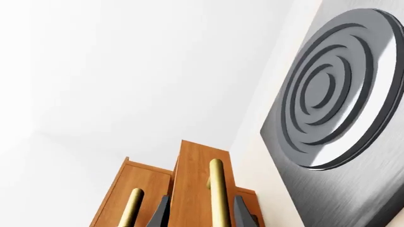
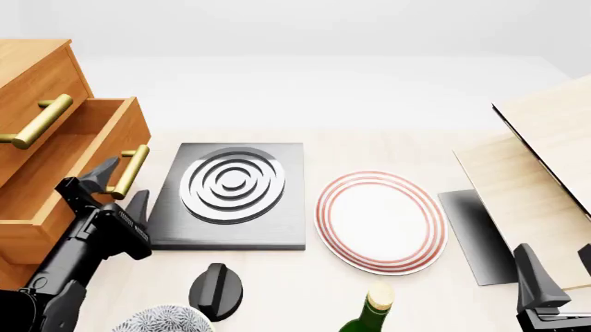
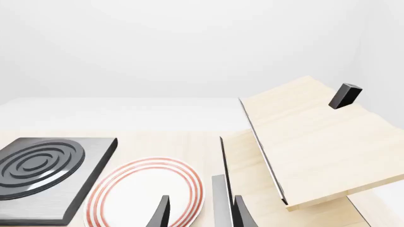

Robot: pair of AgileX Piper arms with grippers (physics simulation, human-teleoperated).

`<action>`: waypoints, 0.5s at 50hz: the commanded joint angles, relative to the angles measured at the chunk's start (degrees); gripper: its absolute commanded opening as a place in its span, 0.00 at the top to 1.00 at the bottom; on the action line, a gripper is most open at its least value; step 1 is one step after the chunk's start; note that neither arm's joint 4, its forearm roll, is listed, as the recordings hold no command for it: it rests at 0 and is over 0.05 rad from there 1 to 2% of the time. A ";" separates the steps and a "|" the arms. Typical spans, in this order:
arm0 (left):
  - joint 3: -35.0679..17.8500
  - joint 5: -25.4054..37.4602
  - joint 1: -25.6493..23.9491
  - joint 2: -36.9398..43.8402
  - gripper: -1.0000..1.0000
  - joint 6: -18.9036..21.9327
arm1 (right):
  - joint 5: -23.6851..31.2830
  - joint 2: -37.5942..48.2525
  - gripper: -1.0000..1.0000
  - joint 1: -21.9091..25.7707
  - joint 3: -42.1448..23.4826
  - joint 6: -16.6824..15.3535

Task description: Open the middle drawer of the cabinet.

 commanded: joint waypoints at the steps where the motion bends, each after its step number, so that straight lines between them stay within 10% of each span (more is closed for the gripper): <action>1: 0.00 -0.06 -1.18 -0.94 0.00 0.88 | 0.00 0.00 0.00 0.01 0.00 0.00; 25: 1.77 0.60 -6.28 -7.71 0.00 3.12 | 0.00 0.00 0.00 0.01 0.00 -0.03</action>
